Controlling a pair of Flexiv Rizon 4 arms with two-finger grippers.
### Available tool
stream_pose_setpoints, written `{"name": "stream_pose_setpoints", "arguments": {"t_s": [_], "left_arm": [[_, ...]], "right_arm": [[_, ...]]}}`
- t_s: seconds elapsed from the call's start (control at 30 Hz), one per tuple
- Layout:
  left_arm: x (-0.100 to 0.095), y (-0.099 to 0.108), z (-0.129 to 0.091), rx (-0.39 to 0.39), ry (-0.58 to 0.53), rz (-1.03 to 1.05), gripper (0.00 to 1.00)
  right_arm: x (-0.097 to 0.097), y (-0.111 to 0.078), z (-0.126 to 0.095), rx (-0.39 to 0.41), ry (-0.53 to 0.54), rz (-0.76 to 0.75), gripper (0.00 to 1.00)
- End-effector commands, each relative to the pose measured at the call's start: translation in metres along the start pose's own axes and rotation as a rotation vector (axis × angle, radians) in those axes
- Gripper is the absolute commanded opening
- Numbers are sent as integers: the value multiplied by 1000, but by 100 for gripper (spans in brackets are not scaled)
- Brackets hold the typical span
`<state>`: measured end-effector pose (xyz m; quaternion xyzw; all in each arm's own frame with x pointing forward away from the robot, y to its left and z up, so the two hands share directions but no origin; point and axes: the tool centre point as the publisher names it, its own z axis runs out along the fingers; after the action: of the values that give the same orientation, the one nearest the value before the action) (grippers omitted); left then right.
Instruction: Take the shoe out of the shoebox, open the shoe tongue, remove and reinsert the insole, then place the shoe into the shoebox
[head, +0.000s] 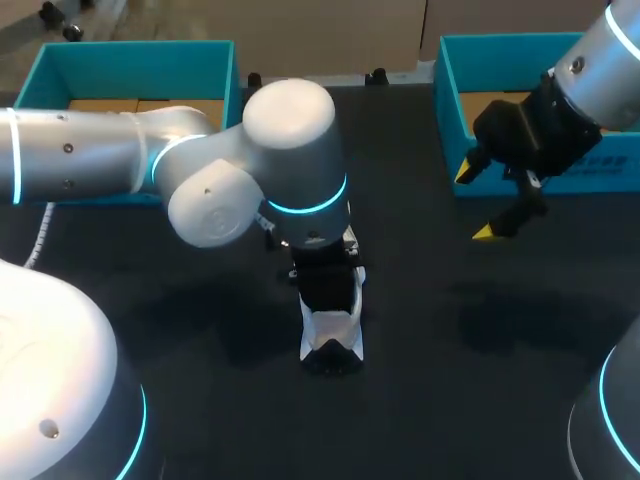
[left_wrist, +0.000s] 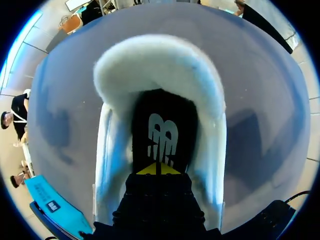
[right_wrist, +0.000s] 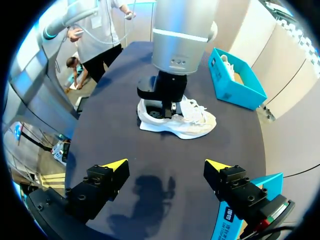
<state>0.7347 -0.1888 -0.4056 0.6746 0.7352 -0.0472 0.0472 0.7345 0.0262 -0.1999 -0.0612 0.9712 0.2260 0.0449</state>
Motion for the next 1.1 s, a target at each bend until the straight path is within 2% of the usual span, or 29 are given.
{"name": "stream_pose_setpoints", "arguments": {"t_s": [0.03, 0.27, 0.43, 0.63, 0.8, 0.87, 1.1], "left_arm": [[3, -2, 1, -1, 4, -3, 0], [3, -11, -24, 25, 1, 9, 0], [0, -20, -22, 73, -11, 16, 0], [0, -33, -4, 121, -5, 18, 0], [1, -37, 7, 129, 2, 16, 0], [1, -36, 7, 131, 1, 13, 0], [0, -31, -12, 110, -17, 19, 0]], "right_arm": [[0, 0, 1, 2, 0, 1, 100], [0, 0, 1, 2, 0, 1, 100], [0, 0, 1, 2, 0, 1, 100], [0, 0, 1, 2, 0, 1, 100], [0, 0, 1, 2, 0, 1, 100], [0, 0, 1, 2, 0, 1, 100], [0, 0, 1, 2, 0, 1, 100]]}}
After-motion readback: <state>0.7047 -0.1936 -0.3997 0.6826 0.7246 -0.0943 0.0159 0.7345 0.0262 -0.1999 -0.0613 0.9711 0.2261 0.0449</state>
